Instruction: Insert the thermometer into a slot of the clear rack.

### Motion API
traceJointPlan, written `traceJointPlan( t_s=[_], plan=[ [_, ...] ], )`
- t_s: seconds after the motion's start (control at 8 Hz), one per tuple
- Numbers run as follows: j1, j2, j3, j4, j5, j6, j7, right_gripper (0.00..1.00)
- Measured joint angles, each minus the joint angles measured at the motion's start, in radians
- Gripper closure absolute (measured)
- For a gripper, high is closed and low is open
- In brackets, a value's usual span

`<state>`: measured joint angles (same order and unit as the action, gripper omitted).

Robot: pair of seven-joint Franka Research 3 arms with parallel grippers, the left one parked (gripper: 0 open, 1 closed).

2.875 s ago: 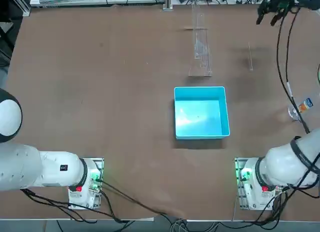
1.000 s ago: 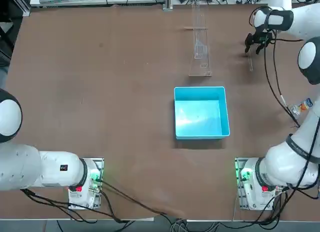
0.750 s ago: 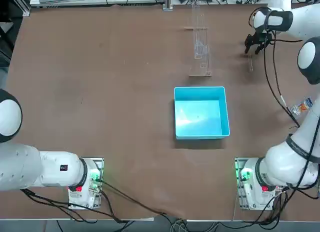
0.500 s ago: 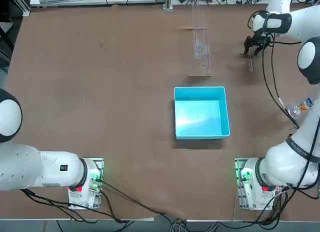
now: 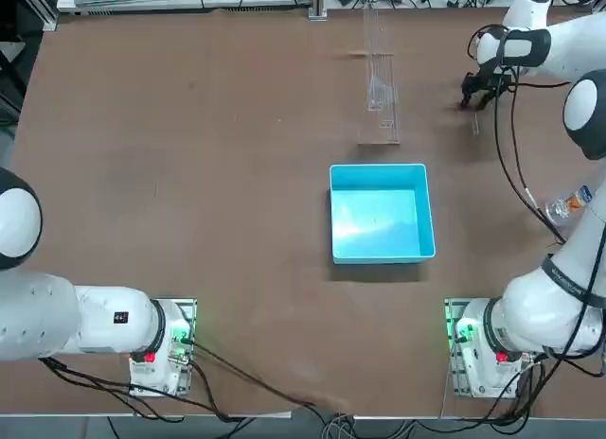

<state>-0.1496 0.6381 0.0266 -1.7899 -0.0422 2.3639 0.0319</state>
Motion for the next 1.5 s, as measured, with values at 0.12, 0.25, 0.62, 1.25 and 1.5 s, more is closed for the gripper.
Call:
traceJointPlan(
  t_s=[0.12,0.25,0.62,1.25,1.5],
  plan=[
    [0.000,0.000,0.000,0.000,0.000,0.000,0.000,0.42],
    [0.000,-0.002,0.000,0.000,0.000,0.000,0.000,0.51],
    [0.001,-0.005,0.002,0.000,-0.001,0.000,0.000,0.74],
    [0.005,-0.026,0.014,0.010,-0.001,-0.041,0.000,0.78],
    [0.009,-0.078,0.031,0.022,-0.001,-0.100,-0.002,0.78]
  ],
)
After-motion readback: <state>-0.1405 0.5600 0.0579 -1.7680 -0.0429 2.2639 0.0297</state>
